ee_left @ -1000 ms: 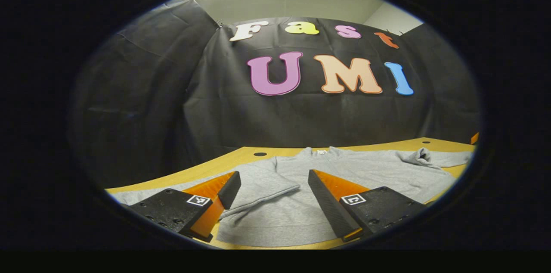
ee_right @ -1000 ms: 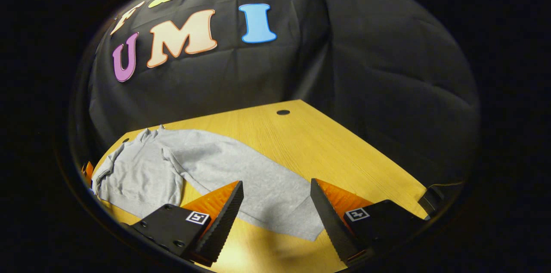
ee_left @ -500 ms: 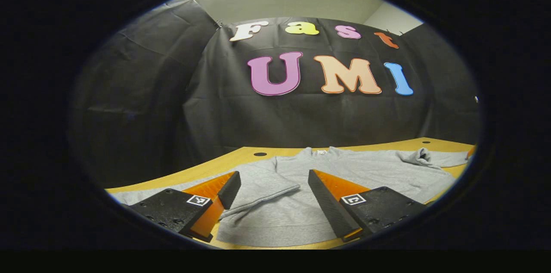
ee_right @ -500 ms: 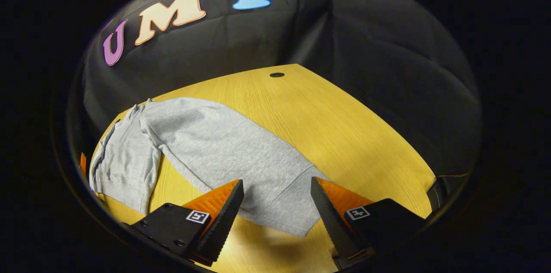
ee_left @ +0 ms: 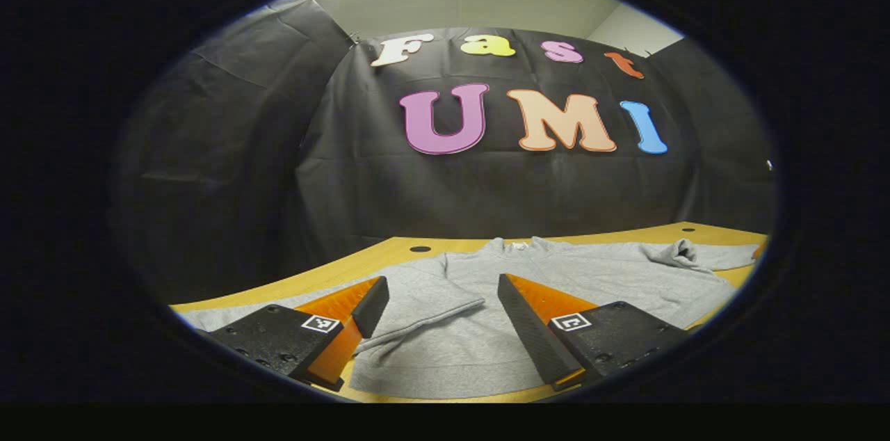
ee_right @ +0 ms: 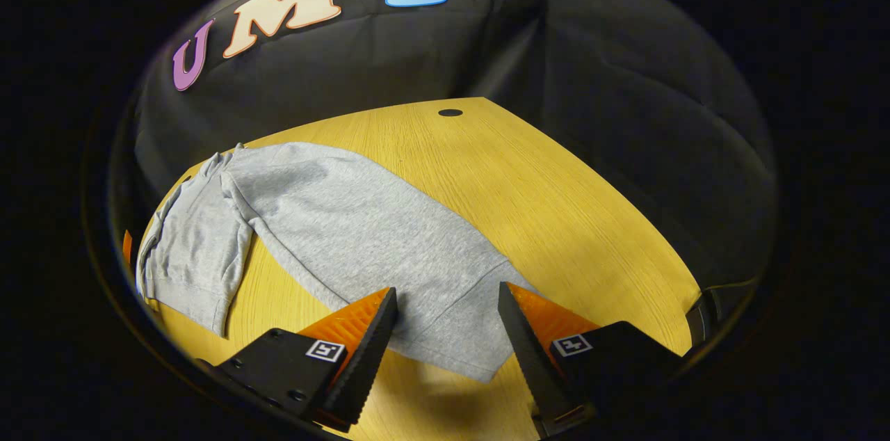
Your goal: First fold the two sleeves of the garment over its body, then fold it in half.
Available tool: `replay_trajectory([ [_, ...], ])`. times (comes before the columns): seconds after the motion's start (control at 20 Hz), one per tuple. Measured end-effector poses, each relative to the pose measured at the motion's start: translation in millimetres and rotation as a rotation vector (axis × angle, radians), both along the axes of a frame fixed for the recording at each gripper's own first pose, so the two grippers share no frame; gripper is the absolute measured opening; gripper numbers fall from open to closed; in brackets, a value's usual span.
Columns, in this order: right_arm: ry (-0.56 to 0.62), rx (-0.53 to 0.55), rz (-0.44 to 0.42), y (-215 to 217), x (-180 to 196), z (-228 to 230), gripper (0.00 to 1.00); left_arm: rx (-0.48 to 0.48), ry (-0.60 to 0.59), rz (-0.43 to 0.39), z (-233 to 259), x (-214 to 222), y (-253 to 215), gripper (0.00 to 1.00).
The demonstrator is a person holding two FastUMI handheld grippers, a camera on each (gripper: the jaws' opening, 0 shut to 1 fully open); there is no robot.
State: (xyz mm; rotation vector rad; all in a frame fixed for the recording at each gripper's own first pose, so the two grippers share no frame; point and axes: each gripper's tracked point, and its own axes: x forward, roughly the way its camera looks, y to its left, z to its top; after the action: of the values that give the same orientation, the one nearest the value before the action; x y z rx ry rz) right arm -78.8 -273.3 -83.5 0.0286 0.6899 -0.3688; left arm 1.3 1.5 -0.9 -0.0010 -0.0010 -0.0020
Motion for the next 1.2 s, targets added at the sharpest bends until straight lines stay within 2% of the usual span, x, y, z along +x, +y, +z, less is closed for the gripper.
replay_trajectory([
  [0.05, -0.008, 0.002, 0.006, 3, 1, 0, 0.87, 0.000, 0.000, 0.000, 0, 1, 0, 0.94],
  [0.15, -0.021, 0.004, 0.019, 8, 3, -1, 0.75, 0.000, 0.000, 0.000, -1, 1, 0, 0.94],
  [0.2, -0.022, 0.008, 0.017, 9, 4, -2, 0.72, 0.000, 0.000, 0.000, -1, 1, 0, 0.94],
  [0.3, -0.012, 0.020, 0.007, 10, 3, -1, 0.58, 0.000, -0.001, 0.000, 0, 1, 0, 0.94],
  [0.35, -0.008, 0.039, 0.001, 13, 4, -1, 0.58, 0.000, 0.000, 0.000, 0, 1, 0, 0.94],
  [0.45, -0.001, 0.045, -0.012, 15, 5, -1, 0.31, 0.000, -0.001, 0.000, 0, 2, 0, 0.95],
  [0.55, 0.009, 0.071, -0.030, 19, 4, -1, 0.29, 0.000, 0.000, 0.000, 1, 1, 0, 0.94],
  [0.6, 0.007, 0.079, -0.043, 18, 5, -2, 0.16, 0.000, 0.000, 0.000, 1, 1, 0, 0.95],
  [0.75, 0.026, 0.088, -0.058, 20, 3, 0, 0.12, 0.000, 0.000, 0.000, 0, 1, 0, 0.95],
  [0.8, 0.028, 0.094, -0.061, 18, 6, -2, 0.07, 0.000, -0.001, 0.000, 1, 1, 0, 0.94],
  [0.95, 0.036, 0.111, -0.058, 26, 3, -2, 0.00, -0.001, -0.001, 0.000, 0, 1, 0, 0.95],
  [1.1, 0.046, 0.142, -0.035, 38, 3, -1, 0.03, -0.002, 0.000, -0.006, 1, 0, -1, 0.94],
  [1.15, 0.049, 0.132, -0.030, 40, 4, 2, 0.00, -0.002, 0.000, -0.008, 0, -1, -2, 0.95],
  [1.2, 0.045, 0.130, -0.028, 41, 7, 5, 0.03, -0.002, 0.000, -0.008, 0, 0, -2, 0.95],
])
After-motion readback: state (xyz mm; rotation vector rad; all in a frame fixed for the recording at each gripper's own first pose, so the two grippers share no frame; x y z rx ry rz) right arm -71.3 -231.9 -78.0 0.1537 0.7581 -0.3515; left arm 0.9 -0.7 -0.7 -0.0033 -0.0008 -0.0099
